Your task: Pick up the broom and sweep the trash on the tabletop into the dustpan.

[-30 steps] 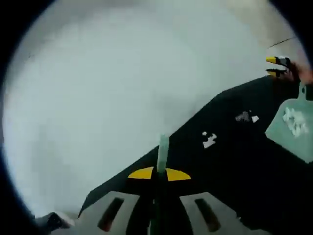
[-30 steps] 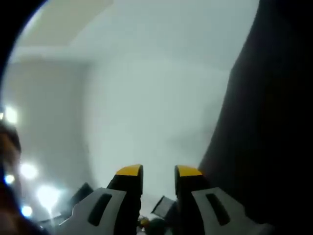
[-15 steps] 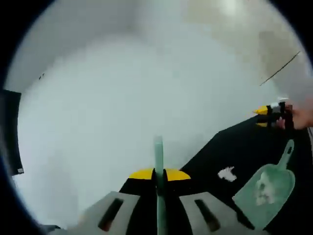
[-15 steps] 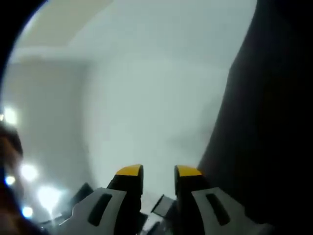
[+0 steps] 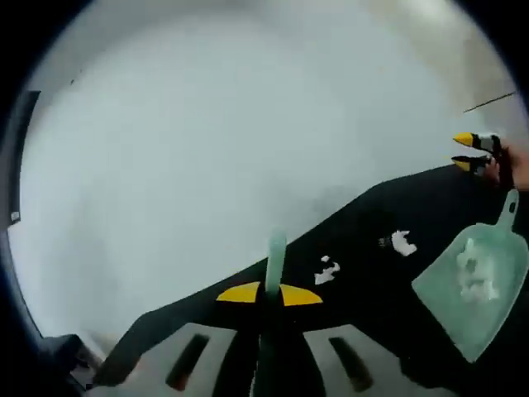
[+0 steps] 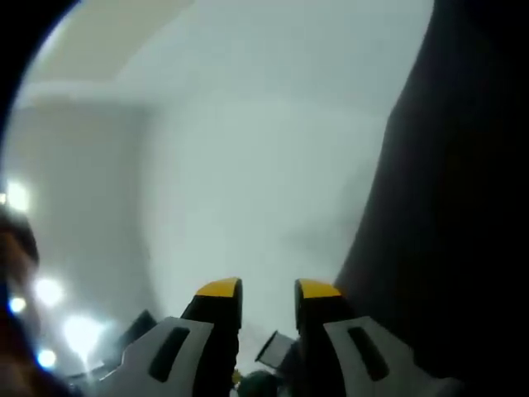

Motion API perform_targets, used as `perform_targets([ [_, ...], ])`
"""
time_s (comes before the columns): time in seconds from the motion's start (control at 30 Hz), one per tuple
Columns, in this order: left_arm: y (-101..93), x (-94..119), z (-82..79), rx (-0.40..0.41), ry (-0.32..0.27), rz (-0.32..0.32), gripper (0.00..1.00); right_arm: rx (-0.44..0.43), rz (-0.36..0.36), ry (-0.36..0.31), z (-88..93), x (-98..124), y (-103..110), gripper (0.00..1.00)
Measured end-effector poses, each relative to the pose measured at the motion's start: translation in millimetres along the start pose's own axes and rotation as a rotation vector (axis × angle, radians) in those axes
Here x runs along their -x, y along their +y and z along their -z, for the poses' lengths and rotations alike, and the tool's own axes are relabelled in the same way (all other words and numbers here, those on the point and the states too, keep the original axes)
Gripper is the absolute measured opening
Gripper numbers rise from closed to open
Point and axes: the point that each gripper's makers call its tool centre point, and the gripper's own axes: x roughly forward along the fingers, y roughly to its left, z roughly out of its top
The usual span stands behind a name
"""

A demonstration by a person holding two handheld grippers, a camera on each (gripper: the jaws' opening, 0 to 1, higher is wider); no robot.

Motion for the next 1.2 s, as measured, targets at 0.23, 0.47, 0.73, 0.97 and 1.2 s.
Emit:
perform_targets([
  [0.23, -71.4, 12, -43.6, 0.055, -0.071, 0.112, 0.04, 0.000, 0.003, 0.000, 0.9, 0, 0, 0.27],
  [0.47, -83.6, 37, -101.3, 0.155, -0.222, 0.158, 0.04, -0.004, -0.001, 0.000, 0.8, 0, 1, 0.27],
  [0.73, -24.8, 28, -57.7, -0.164, -0.104, 0.005, 0.04, -0.009, -0.011, -0.003, 0.3, 0, 2, 0.27],
  [0.97, -51.9, 7, -20.5, -0.051, -0.024, 0.073, 0.04, -0.009, -0.009, -0.005, 0.0, 0, 1, 0.27],
  [1.2, -125.6, 10, -56.6, -0.098, -0.083, 0.175, 0.04, -0.009, -0.006, -0.013, -2.8, -1, -1, 0.27],
])
